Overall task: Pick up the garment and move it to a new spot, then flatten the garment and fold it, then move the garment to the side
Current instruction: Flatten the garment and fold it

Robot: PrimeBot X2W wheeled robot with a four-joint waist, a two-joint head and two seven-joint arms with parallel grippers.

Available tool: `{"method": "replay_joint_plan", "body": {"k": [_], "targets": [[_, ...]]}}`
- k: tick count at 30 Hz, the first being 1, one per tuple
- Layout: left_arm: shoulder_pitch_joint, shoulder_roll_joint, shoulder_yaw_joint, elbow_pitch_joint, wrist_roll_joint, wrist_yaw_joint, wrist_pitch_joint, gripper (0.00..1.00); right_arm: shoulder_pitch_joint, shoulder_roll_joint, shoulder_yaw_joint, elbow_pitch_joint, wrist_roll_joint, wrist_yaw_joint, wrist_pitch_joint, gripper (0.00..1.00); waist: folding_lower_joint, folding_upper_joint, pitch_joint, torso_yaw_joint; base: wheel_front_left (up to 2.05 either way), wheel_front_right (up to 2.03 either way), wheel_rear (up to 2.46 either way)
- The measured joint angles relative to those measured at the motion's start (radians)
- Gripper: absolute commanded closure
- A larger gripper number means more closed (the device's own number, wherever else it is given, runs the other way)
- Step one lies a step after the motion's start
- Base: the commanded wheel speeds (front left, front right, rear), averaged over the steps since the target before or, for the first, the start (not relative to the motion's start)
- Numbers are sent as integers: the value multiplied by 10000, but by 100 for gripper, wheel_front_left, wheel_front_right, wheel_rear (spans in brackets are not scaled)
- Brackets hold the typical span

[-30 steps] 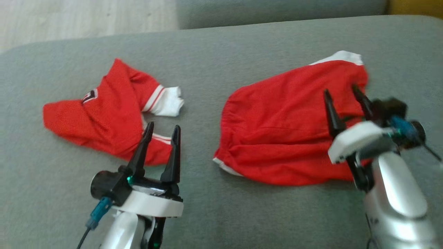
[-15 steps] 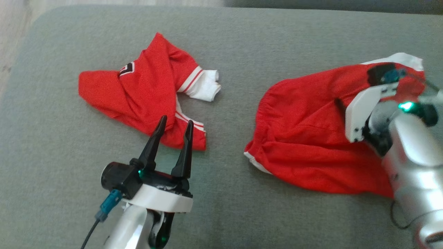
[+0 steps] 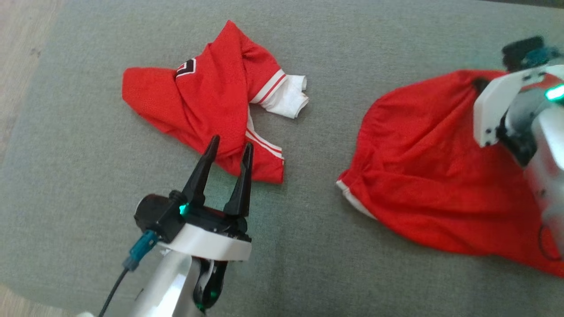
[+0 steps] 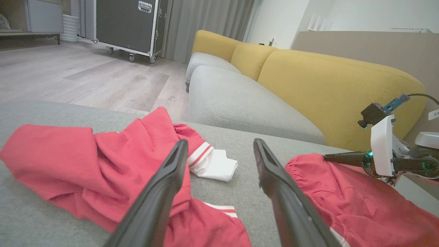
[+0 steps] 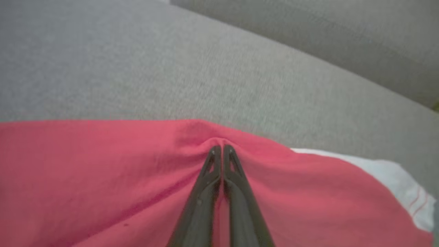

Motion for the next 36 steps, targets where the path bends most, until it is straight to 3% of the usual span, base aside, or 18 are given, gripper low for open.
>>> {"method": "replay_joint_plan", "body": {"k": [11, 12, 13, 14, 26, 32, 36], "targets": [[-275, -15, -247, -56, -111, 0, 0, 0, -2245, -479, 721, 1187, -1467, 0, -2447, 100, 0, 0, 323, 553, 0, 0, 0], [-326, -17, -247, -58, -142, 0, 0, 0, -2394, -493, 784, 1555, -1732, 0, -2769, 58, 1, 0, 358, 621, 0, 0, 0], [-326, -17, -247, -58, -142, 0, 0, 0, -2394, -493, 784, 1555, -1732, 0, -2769, 58, 1, 0, 358, 621, 0, 0, 0], [-361, -17, -244, -61, -144, 0, 0, 0, -2428, -476, 757, 1755, -1756, 0, -2867, 0, 0, 0, 368, 633, 0, 0, 0], [-366, -21, 257, -117, 77, 0, -15, 0, -2511, 385, 420, 2909, -1522, 0, -4642, 0, -2, 0, -129, -165, 0, 0, 0], [-176, -23, 713, -213, 238, 0, -31, 0, -2149, 715, 372, 2719, -953, 0, -5582, 0, -2, 0, -716, -963, 0, 0, 0], [189, -21, 918, -259, 326, 0, -31, 0, -1295, 930, 117, 1762, -464, 0, -5885, 0, -3, 0, -1217, -1675, 0, 0, 0]]}}
